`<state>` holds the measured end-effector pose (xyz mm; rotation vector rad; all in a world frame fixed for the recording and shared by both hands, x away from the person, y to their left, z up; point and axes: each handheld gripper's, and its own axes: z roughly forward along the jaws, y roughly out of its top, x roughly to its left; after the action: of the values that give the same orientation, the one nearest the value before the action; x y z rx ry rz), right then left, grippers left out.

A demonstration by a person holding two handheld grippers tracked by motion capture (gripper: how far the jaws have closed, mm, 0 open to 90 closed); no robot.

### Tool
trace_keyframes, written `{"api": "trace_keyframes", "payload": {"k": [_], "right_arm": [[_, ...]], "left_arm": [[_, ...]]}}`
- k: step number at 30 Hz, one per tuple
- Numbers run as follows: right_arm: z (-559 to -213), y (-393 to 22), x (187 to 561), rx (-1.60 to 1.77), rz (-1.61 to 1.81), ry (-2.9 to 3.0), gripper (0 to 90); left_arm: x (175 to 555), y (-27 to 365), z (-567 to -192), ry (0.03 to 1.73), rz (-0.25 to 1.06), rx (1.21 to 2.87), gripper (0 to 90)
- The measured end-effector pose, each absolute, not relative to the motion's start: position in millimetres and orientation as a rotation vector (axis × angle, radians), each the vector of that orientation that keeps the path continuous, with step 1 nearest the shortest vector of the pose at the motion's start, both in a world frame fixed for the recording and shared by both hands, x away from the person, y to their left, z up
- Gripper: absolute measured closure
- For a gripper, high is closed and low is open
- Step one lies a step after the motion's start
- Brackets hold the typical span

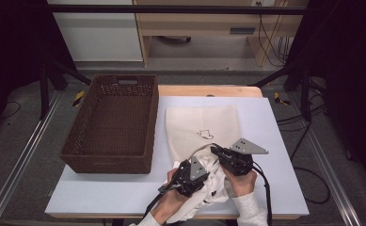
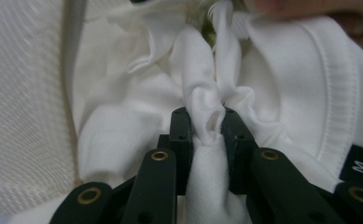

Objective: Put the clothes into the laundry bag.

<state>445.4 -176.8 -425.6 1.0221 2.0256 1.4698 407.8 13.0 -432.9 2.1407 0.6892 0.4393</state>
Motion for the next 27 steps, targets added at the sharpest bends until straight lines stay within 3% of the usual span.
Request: {"api": "trace_keyframes", "payload": {"k": [7,15,20,21,22,27], "right_arm": [[-421,-180,444,1.016,1.488,2.004,86.2],[-421,-180,443,1.008,1.482,2.014,86.2],[-422,-180,444,1.01,1.481,2.01,86.2],[-422,-180,444,1.01,1.481,2.01,86.2],[-422,-180,444,1.011,1.479,2.009,86.2],[-422,-181,444,1.017,1.479,2.004,86.2]], "left_arm": [[427,1,-420,0.713,0.473,2.126,76.4],[462,-14,-455,0.785,0.487,2.175,70.2],[455,-6,-446,0.778,0.481,2.145,46.3],[452,-5,-444,0.772,0.481,2.142,46.3],[443,-1,-436,0.752,0.479,2.138,37.8],[425,10,-421,0.719,0.477,2.128,26.2]]}}
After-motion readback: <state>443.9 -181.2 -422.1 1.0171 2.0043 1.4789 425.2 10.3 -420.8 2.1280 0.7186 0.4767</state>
